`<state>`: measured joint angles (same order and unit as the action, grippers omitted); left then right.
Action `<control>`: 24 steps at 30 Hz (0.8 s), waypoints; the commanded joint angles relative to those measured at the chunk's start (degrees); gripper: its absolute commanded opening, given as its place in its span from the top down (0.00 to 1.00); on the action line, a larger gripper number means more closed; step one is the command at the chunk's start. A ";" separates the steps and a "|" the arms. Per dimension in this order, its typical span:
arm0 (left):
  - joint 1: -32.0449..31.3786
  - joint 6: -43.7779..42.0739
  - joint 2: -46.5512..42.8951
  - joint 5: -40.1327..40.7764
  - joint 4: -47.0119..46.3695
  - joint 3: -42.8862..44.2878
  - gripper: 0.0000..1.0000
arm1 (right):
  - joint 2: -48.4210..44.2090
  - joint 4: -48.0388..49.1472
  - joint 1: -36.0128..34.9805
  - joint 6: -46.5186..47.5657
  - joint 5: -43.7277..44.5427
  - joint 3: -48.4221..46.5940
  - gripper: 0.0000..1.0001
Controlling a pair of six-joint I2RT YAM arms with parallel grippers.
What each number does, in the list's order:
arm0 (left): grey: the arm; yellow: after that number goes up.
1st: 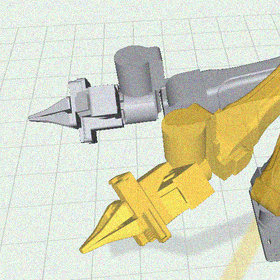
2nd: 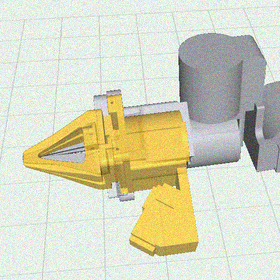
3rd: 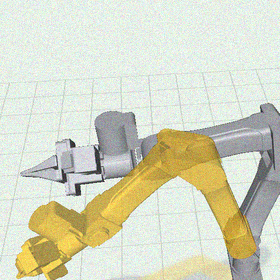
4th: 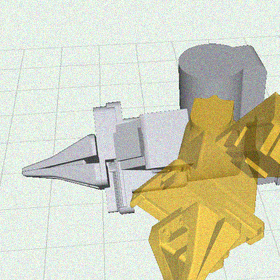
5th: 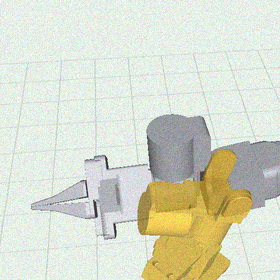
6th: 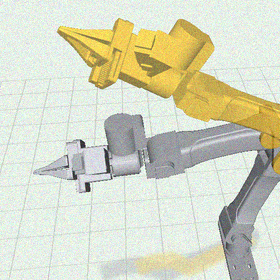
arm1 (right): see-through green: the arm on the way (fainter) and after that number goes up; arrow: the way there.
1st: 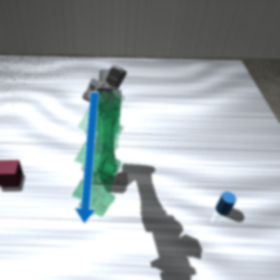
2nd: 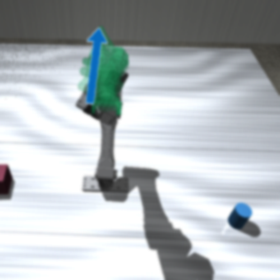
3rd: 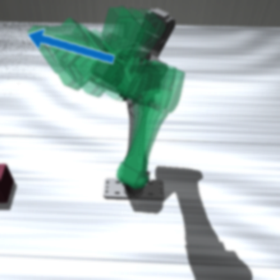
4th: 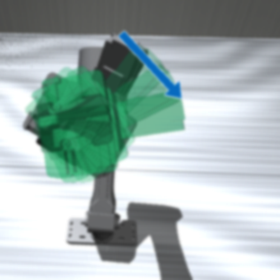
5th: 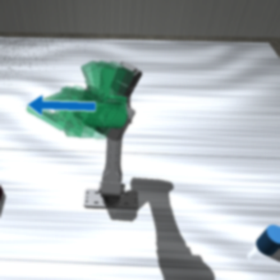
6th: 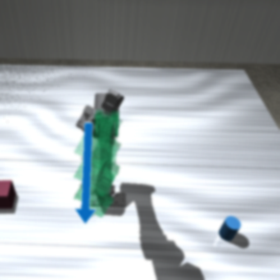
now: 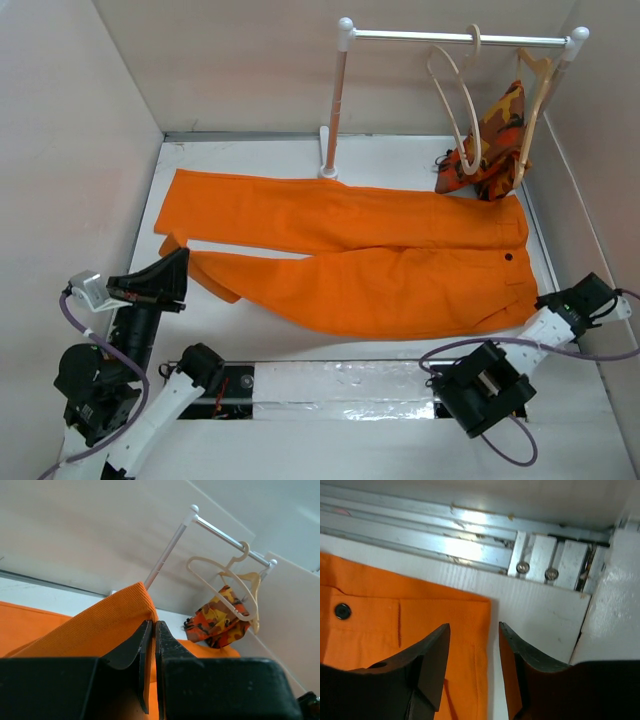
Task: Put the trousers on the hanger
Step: Fold the trousers at the center of the board.
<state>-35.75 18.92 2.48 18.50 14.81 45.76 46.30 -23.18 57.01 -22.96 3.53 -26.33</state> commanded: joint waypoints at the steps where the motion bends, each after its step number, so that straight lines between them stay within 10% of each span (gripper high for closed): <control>1: -0.90 -0.64 -2.04 1.62 -4.52 1.18 1.00 | 3.25 -6.70 0.38 -1.46 1.40 -2.06 0.50; 24: -2.05 -0.72 -2.30 4.35 -3.12 1.18 1.00 | 9.06 -1.26 -2.95 -13.77 -3.79 1.10 0.58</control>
<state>-37.50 18.90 0.89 21.65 14.92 45.76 55.18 -27.46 56.05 -33.76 -0.21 -24.53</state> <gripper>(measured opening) 0.021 0.423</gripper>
